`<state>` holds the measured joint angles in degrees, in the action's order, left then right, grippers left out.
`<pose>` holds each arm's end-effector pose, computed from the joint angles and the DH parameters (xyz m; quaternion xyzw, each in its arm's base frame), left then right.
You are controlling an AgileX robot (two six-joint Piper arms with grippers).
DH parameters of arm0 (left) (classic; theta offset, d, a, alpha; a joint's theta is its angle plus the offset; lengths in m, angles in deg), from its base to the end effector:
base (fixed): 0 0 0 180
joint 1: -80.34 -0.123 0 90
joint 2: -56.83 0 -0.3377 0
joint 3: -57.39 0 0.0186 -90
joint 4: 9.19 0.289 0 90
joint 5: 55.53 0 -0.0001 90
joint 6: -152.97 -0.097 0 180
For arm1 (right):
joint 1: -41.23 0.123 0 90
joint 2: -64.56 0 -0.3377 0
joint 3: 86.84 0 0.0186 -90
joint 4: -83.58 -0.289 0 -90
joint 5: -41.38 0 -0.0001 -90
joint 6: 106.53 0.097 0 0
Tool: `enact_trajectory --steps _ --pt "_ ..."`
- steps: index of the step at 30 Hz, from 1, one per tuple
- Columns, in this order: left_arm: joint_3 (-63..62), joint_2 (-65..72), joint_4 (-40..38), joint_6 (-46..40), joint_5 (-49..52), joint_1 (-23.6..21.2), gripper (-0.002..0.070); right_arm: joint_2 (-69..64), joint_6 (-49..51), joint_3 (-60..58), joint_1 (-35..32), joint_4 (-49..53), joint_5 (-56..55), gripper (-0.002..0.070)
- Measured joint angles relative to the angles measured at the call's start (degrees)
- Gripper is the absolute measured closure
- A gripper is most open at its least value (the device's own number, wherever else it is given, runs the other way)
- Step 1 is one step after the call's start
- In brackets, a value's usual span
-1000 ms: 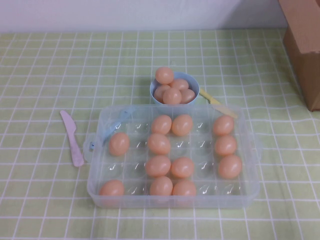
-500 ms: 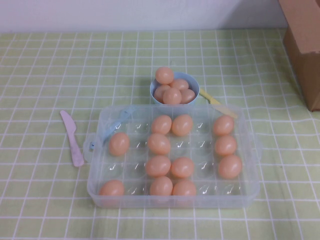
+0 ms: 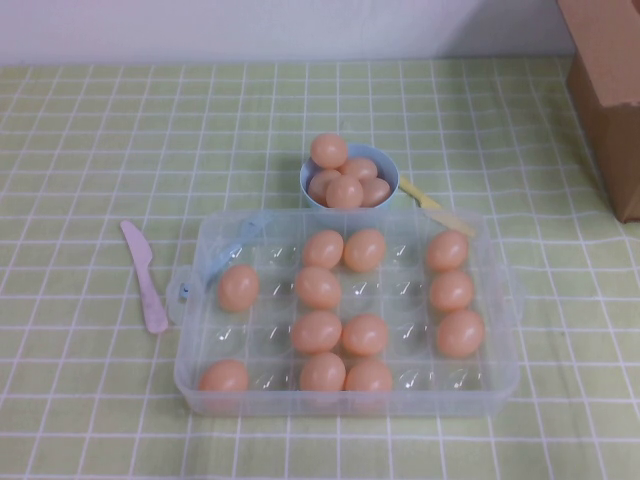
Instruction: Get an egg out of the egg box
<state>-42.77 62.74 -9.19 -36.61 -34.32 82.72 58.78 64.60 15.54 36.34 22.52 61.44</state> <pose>0.0436 -0.0018 0.1693 0.0837 0.7993 0.0374 0.5939 0.0436 0.0256 0.2031 0.2431 0.6851 0.3653 0.5814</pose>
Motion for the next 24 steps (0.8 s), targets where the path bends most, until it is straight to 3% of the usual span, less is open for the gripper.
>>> enact_trajectory --steps 5,13,24 --pt "0.0 0.0 0.0 0.0 0.0 0.0 0.0678 -6.5 -0.51 11.13 0.0 15.88 11.27 0.0694" --pt "0.0 0.0 0.0 0.0 0.0 0.0 0.0678 -30.7 -2.53 32.02 0.0 38.56 32.89 0.0694" --pt "0.0 0.0 0.0 0.0 0.0 0.0 0.0678 -58.41 -11.1 45.64 3.16 44.22 44.73 0.0694"
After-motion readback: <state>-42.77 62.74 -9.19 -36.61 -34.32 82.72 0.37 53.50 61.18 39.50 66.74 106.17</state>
